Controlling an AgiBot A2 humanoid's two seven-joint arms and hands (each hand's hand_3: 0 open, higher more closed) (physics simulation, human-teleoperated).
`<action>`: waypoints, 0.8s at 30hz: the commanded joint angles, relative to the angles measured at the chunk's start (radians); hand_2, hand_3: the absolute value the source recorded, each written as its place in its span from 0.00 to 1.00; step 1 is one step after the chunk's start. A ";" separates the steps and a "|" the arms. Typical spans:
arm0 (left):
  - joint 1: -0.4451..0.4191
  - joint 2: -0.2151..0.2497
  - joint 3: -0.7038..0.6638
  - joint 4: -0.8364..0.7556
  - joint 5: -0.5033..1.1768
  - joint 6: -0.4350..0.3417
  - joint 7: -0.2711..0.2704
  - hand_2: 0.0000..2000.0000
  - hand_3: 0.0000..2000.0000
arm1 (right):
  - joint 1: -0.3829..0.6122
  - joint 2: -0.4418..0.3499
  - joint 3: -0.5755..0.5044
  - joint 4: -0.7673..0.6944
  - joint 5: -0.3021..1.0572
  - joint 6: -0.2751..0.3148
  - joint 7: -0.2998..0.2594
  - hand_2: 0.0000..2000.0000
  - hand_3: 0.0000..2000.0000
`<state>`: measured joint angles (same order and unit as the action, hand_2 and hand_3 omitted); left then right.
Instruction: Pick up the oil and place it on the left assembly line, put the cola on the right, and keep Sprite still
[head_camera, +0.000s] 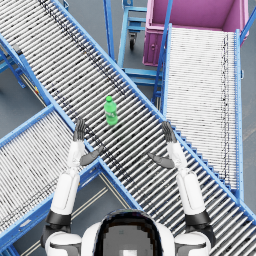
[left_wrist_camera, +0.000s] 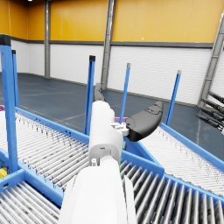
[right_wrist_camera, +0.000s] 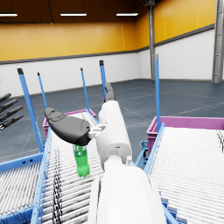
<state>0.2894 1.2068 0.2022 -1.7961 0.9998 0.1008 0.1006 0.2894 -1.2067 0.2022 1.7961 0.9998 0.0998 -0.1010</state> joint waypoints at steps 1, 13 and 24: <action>0.000 0.000 0.000 0.000 0.000 0.000 0.000 0.00 0.00 | 0.000 0.000 0.000 0.000 0.000 0.000 0.000 0.00 0.00; 0.000 0.000 0.000 0.000 0.000 0.000 0.000 0.00 0.00 | 0.000 0.000 0.000 0.000 0.000 0.000 0.000 0.00 0.00; 0.000 0.000 0.000 0.000 0.000 0.000 0.000 0.00 0.00 | 0.000 0.000 0.000 0.000 0.000 0.000 0.000 0.00 0.00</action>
<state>0.2894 1.2068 0.2022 -1.7961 0.9998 0.1008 0.1006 0.2894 -1.2067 0.2022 1.7961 0.9998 0.0998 -0.1010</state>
